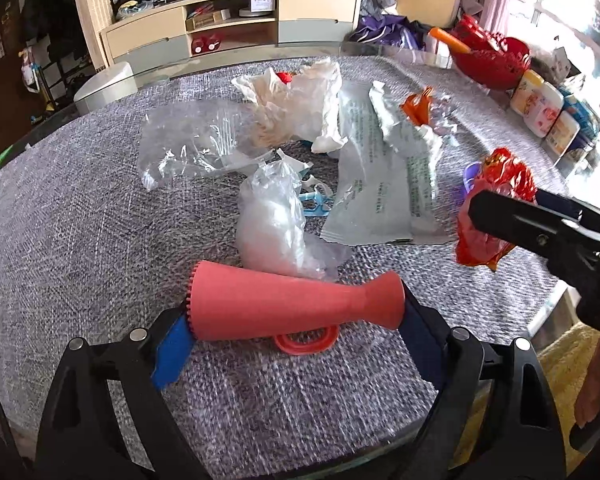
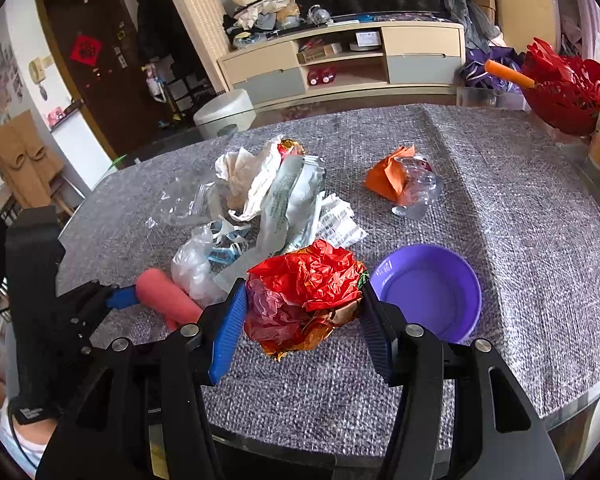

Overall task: Collect trash
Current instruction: 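Lower both held items into the grey bin and open both tools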

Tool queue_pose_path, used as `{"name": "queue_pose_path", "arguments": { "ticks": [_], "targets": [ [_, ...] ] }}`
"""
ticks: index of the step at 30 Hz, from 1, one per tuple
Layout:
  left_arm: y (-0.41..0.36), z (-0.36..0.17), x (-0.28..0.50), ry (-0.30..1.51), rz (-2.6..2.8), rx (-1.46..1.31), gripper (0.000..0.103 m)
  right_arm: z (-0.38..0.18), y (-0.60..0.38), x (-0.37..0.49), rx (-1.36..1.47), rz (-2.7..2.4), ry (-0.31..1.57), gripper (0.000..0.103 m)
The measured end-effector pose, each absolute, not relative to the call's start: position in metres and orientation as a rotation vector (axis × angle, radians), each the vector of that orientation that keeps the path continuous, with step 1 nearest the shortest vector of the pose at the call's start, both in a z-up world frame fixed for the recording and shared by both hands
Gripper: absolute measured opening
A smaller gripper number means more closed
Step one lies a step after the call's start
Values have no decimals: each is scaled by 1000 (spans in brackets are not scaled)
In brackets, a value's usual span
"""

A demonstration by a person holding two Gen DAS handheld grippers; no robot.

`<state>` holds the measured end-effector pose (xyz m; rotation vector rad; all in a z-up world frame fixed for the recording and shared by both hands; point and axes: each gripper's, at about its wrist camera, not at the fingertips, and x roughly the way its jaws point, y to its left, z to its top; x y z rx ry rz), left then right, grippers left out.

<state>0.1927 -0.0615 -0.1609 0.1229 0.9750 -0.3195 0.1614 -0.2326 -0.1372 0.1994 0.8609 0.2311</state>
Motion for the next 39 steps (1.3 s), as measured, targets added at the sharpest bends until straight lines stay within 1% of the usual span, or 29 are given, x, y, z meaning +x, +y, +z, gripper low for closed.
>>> {"name": "queue_pose_path", "arguments": {
  "ticks": [6, 13, 18, 23, 29, 34, 39],
  "targets": [
    [-51, -140, 168, 938, -326, 96, 85, -123, -231, 141, 187, 230, 833, 56],
    [-41, -100, 115, 877, -322, 89, 85, -98, -225, 101, 159, 218, 795, 56],
    [-36, -99, 69, 886, -323, 86, 85, -104, -216, 66, 122, 230, 821, 56],
    [-29, -120, 31, 936, -325, 75, 85, -126, -207, 41, 113, 245, 882, 56],
    [-28, -168, -4, 1028, -306, 85, 85, -174, -200, 20, 157, 252, 1003, 56],
    [-28, -215, -9, 1134, -320, 27, 85, -223, -199, 19, 228, 253, 1114, 56],
    [-30, -257, -6, 1219, -320, 26, 85, -260, -196, 22, 212, 244, 1177, 56]
  ]
}}
